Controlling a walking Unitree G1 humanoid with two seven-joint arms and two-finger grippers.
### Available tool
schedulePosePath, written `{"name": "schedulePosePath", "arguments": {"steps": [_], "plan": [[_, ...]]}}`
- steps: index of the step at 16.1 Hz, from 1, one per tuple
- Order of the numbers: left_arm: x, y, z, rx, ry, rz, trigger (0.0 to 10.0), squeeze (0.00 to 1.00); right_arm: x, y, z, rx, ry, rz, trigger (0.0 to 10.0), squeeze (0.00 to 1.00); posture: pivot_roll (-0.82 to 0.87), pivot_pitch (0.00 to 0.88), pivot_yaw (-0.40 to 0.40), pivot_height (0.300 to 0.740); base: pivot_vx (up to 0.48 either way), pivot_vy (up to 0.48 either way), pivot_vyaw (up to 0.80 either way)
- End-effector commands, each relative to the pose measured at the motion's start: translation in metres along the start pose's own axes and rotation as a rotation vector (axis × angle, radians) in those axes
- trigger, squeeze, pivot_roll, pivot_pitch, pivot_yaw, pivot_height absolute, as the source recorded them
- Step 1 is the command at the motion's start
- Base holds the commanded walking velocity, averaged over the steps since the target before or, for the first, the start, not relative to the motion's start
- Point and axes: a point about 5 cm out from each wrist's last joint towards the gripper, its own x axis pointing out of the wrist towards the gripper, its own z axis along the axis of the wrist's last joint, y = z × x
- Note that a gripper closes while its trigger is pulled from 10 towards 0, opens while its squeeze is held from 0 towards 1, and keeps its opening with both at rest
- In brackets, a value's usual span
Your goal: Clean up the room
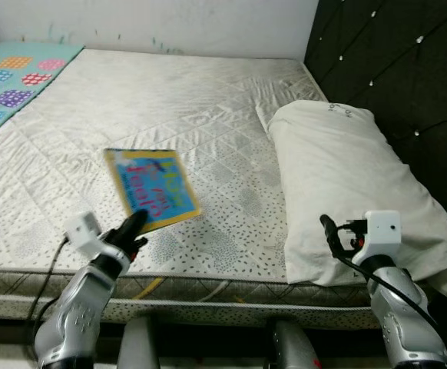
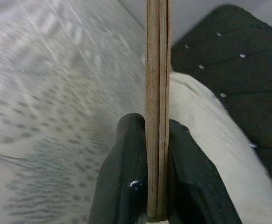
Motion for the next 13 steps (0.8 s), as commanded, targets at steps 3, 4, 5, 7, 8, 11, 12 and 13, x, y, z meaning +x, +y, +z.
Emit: {"name": "schedulePosePath", "arguments": {"steps": [3,4,5,7,8,11,12,13], "plan": [[0.013,0.004,-0.008,-0.058,0.092,-0.044,10.0,0.00,-0.007,-0.013,0.011,-0.018,-0.021,-0.014,10.0,0.00,-0.20,0.000,-0.070,0.577,0.000,0.000,0.00],[0.015,0.011,-0.012,-0.061,0.130,-0.020,10.0,0.00,-0.012,-0.014,0.011,-0.019,-0.014,0.010,10.0,0.00,-0.22,0.000,-0.069,0.577,0.000,0.000,0.00],[0.016,0.014,-0.014,-0.064,0.146,-0.007,10.0,0.00,-0.016,-0.014,0.012,-0.017,-0.015,0.028,10.0,0.00,-0.22,0.000,-0.069,0.577,0.000,0.000,0.00],[0.018,0.022,-0.021,-0.092,0.222,0.009,10.0,0.00,-0.038,-0.008,0.005,0.010,0.029,0.183,10.0,0.00,-0.26,0.000,-0.065,0.577,0.000,0.000,0.00],[0.019,0.024,-0.021,-0.095,0.229,0.003,10.0,0.00,-0.047,-0.006,0.002,0.011,0.058,0.235,10.0,0.00,-0.26,0.000,-0.064,0.577,0.000,0.000,0.00],[0.021,0.028,-0.026,-0.100,0.313,-0.036,10.0,0.00,-0.070,-0.006,-0.008,0.027,0.158,0.350,10.0,0.00,-0.30,0.000,-0.067,0.577,0.000,0.000,0.00],[0.022,0.029,-0.025,-0.101,0.318,-0.041,10.0,0.00,-0.071,-0.008,-0.009,0.018,0.166,0.349,10.0,0.00,-0.30,0.000,-0.067,0.577,0.000,0.000,0.00],[0.024,0.032,-0.023,-0.104,0.316,-0.037,10.0,0.00,-0.072,-0.014,-0.008,0.001,0.172,0.331,10.0,0.00,-0.31,0.000,-0.070,0.577,0.000,0.000,0.00]]}}
